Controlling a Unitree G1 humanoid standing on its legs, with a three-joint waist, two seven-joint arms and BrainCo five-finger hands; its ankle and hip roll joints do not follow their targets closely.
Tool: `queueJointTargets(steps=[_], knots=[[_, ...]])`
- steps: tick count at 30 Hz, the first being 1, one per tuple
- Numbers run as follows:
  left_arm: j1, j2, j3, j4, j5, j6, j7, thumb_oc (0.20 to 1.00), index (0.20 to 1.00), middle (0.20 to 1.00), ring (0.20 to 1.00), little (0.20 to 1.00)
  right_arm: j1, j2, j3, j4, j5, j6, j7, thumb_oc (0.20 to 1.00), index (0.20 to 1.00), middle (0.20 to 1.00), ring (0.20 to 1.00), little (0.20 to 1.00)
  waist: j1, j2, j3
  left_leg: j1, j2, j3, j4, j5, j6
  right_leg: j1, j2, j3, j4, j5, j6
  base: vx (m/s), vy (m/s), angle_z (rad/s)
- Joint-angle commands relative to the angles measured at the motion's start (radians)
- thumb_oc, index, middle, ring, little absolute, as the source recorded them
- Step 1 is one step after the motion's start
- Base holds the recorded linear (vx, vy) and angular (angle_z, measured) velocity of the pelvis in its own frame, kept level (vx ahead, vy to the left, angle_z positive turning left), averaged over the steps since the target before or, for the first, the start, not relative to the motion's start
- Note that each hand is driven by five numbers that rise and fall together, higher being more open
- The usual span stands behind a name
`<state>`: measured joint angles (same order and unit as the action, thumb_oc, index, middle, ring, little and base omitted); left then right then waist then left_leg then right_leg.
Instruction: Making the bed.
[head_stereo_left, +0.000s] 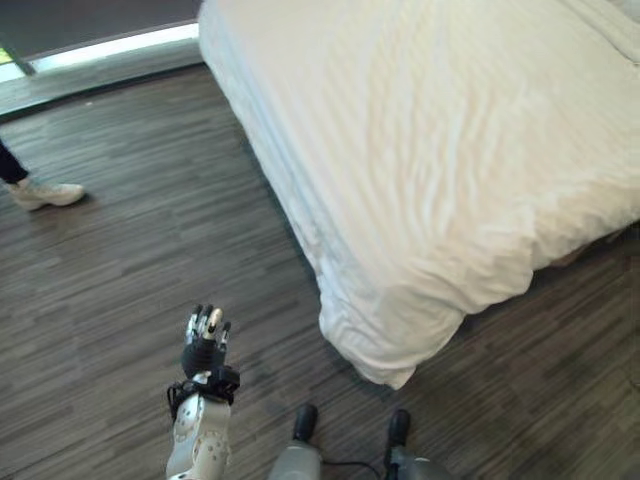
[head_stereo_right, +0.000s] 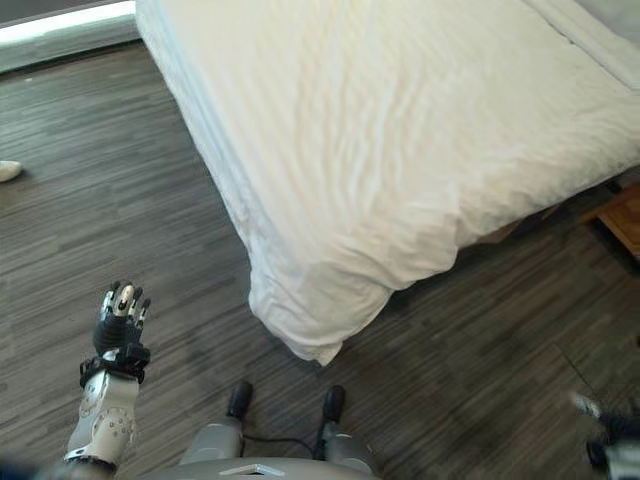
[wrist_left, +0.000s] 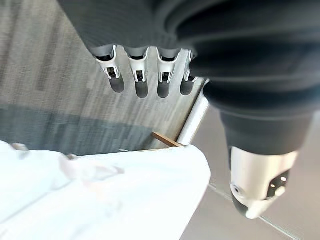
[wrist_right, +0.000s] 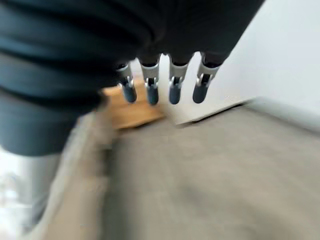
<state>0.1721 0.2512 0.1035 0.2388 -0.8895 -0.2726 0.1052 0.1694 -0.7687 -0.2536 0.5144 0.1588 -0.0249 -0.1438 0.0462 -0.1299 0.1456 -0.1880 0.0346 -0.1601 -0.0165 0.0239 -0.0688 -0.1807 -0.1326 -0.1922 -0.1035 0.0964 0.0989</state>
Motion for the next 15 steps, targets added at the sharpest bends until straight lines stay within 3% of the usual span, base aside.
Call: queueJointTargets(steps=[1,2,3,5,8,10,11,12,15], knots=[[-0.044,0.009,0.019,-0.05,-0.004,-0.051,-0.011,1.0,1.0,1.0,1.0,1.0,-0.141,-0.065,0.025,0.015,0.112,-0.123,0.047,0.2,0.2,0.2,0.2,0.2,0.018,0.025,0.051,0.024,-0.022,0.042,-0.071,0.034,0.016,0.043,-0.031,0.015,0.016,0.002,0.066,-0.09,-0.011,-0.33],[-0.033,0.012,0.016,-0.074,-0.015,-0.055,-0.036,1.0,1.0,1.0,1.0,1.0,-0.123,-0.091,0.092,-0.169,0.206,-0.181,0.178,0.2,0.2,0.2,0.2,0.2,0.018,0.023,0.067,0.016,-0.02,0.051,-0.071,0.042,0.011,0.026,-0.03,0.021,0.016,0.011,0.066,-0.08,-0.02,-0.22],[-0.015,0.011,0.015,-0.086,-0.02,-0.054,-0.064,1.0,1.0,1.0,1.0,1.0,-0.104,-0.116,0.13,-0.244,0.254,-0.198,0.26,0.2,0.2,0.2,0.2,0.2,0.023,0.025,0.074,0.016,-0.018,0.055,-0.071,0.041,0.007,0.024,-0.028,0.022,0.016,0.009,0.065,-0.1,-0.026,-0.15],[0.006,0.016,-0.004,-0.094,-0.028,-0.048,-0.104,1.0,1.0,1.0,1.0,1.0,-0.114,-0.148,0.212,-0.322,0.309,-0.19,0.348,0.2,0.2,0.2,0.2,0.2,0.034,0.029,0.076,0.003,-0.019,0.057,-0.071,0.049,0.004,0.013,-0.029,0.017,0.016,0.012,0.067,-0.05,-0.025,-0.03],[0.015,0.02,-0.03,-0.076,-0.032,-0.044,-0.118,1.0,1.0,1.0,1.0,1.0,-0.194,-0.093,0.32,-0.364,0.29,-0.18,0.34,0.2,0.2,0.2,0.2,0.2,0.049,0.045,0.081,0.001,-0.02,0.058,-0.071,0.052,0.003,0.013,-0.032,0.015,0.016,0.013,0.067,-0.01,-0.005,-0.01],[0.001,0.029,-0.053,-0.057,-0.025,-0.041,-0.113,1.0,1.0,1.0,1.0,1.0,-0.321,-0.039,0.47,-0.347,0.234,-0.181,0.348,0.2,0.2,0.2,0.2,0.2,0.068,0.058,0.083,-0.001,-0.02,0.057,-0.071,0.054,0.003,0.014,-0.034,0.012,0.016,0.013,0.066,-0.03,-0.009,-0.03],[0.0,0.029,-0.049,-0.057,-0.025,-0.041,-0.113,1.0,1.0,1.0,1.0,1.0,-0.328,-0.037,0.475,-0.343,0.234,-0.182,0.348,0.2,0.2,0.2,0.2,0.2,0.065,0.057,0.084,0.0,-0.02,0.056,-0.071,0.054,0.003,0.015,-0.034,0.012,0.016,0.013,0.066,-0.05,-0.008,-0.11],[-0.018,0.029,-0.077,-0.047,-0.026,-0.044,-0.109,1.0,1.0,1.0,1.0,1.0,-0.452,0.041,0.612,-0.311,0.221,-0.171,0.345,0.2,0.2,0.2,0.2,0.2,0.086,0.072,0.09,-0.006,-0.023,0.054,-0.071,0.059,0.003,0.013,-0.036,0.008,0.016,0.015,0.064,-0.06,-0.008,-0.05],[-0.035,0.02,-0.13,-0.038,-0.023,-0.04,-0.11,1.0,1.0,1.0,1.0,1.0,-0.669,0.189,0.83,-0.256,0.182,-0.154,0.361,0.2,0.2,0.2,0.2,0.2,0.128,0.094,0.108,-0.024,-0.023,0.045,-0.071,0.071,0.002,-0.001,-0.036,0.001,0.016,0.019,0.061,-0.09,-0.008,0.05]])
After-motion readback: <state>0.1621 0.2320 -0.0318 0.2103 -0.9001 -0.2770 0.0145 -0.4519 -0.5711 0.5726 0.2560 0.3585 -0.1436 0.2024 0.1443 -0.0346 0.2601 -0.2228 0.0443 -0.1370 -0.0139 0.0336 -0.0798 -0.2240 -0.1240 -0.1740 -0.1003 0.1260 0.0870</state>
